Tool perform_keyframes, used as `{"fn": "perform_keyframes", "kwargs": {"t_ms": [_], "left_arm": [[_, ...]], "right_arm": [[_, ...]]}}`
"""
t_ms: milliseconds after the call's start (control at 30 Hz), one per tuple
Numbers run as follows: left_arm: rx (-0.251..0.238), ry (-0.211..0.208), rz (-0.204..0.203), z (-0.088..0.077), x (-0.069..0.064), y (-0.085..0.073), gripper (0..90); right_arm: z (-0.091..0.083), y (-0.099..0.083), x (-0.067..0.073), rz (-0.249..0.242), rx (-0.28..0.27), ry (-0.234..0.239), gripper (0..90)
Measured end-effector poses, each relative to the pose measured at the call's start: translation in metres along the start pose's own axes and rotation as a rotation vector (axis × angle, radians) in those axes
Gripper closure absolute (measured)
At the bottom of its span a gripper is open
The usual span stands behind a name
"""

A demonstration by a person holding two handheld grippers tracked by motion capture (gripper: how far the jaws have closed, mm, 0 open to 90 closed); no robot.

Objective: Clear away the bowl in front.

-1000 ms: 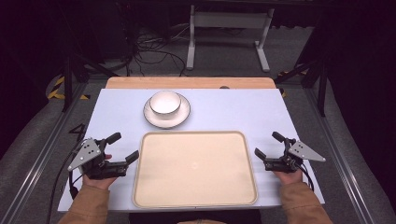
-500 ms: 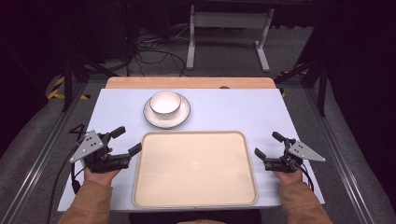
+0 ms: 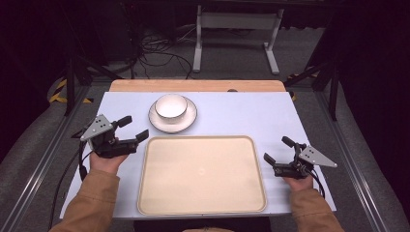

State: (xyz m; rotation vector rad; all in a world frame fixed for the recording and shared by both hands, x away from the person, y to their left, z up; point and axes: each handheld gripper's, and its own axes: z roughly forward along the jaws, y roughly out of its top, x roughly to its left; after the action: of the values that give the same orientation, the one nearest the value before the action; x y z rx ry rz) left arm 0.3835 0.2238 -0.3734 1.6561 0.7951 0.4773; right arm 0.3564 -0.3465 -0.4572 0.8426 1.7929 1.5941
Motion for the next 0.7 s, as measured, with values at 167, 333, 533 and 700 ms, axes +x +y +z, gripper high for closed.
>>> {"fn": "perform_keyframes", "kwargs": {"t_ms": [167,333,533,700], "left_arm": [[-0.002,0.010,-0.006,0.009,0.010,0.009,14.8],[-0.005,0.009,-0.012,0.017,0.017,0.015,14.2],[-0.017,0.005,-0.010,0.023,0.022,0.020,12.5],[-0.002,0.000,0.008,0.030,0.024,0.026,11.8]], "right_arm": [[0.000,0.000,0.000,0.002,0.000,0.000,0.7],[0.000,0.000,0.000,0.002,0.000,0.000,0.6],[0.000,0.000,0.000,0.001,0.001,0.002,0.7],[0.000,0.000,0.000,0.001,0.001,0.002,0.7]]}}
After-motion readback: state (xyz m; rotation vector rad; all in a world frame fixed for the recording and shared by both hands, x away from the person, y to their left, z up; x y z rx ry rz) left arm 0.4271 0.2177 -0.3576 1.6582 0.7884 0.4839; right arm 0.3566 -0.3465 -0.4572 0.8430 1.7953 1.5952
